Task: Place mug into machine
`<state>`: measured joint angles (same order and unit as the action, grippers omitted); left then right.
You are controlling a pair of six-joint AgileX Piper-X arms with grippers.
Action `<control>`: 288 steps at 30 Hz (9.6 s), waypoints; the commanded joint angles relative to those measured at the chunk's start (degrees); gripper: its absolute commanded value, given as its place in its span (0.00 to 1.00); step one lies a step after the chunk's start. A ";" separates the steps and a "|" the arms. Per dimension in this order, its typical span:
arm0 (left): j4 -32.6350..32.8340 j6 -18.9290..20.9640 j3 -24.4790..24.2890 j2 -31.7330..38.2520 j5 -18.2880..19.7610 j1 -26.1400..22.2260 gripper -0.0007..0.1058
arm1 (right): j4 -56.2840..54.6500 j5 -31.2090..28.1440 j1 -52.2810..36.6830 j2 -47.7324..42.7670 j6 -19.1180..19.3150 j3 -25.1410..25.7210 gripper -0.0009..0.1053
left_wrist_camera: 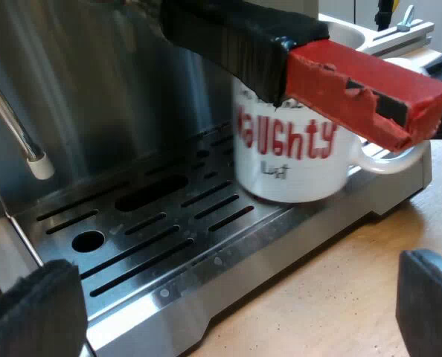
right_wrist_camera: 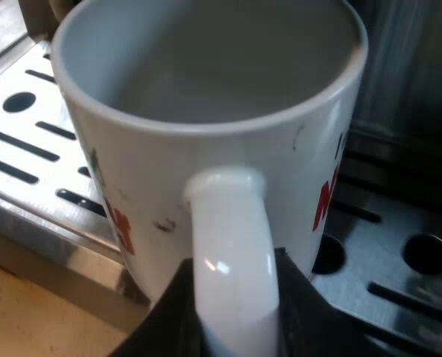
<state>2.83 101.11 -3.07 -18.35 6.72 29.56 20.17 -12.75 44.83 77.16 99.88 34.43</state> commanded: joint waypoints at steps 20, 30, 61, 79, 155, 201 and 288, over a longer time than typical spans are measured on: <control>-1.11 0.61 -0.08 0.03 -0.51 0.26 0.80 | 8.78 -1.30 3.53 9.28 0.10 5.87 0.08; -1.11 0.61 -0.08 0.03 -0.51 0.26 0.80 | 7.50 -1.96 3.53 6.22 -3.56 4.07 0.49; -1.11 0.61 -0.08 0.03 -0.51 0.26 0.80 | 28.07 -2.07 4.49 20.81 0.46 4.34 0.49; -1.11 0.61 -0.08 0.03 -0.51 0.26 0.80 | 26.99 -4.15 4.89 27.13 0.56 13.91 0.49; 36.66 0.23 -28.84 16.44 2.93 0.26 0.80 | -8.43 -32.70 20.46 6.45 -1.13 29.99 0.01; 35.12 3.42 -29.64 16.28 2.93 0.26 0.80 | -40.88 -26.60 30.80 -11.11 -9.38 30.38 0.74; 60.43 2.26 -38.10 27.03 -10.28 -31.92 0.80 | -75.19 16.64 -48.45 -80.02 1.88 5.21 0.74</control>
<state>66.75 103.07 -42.54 0.88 -2.31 -2.17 -56.35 3.54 -3.78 -0.46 101.62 40.85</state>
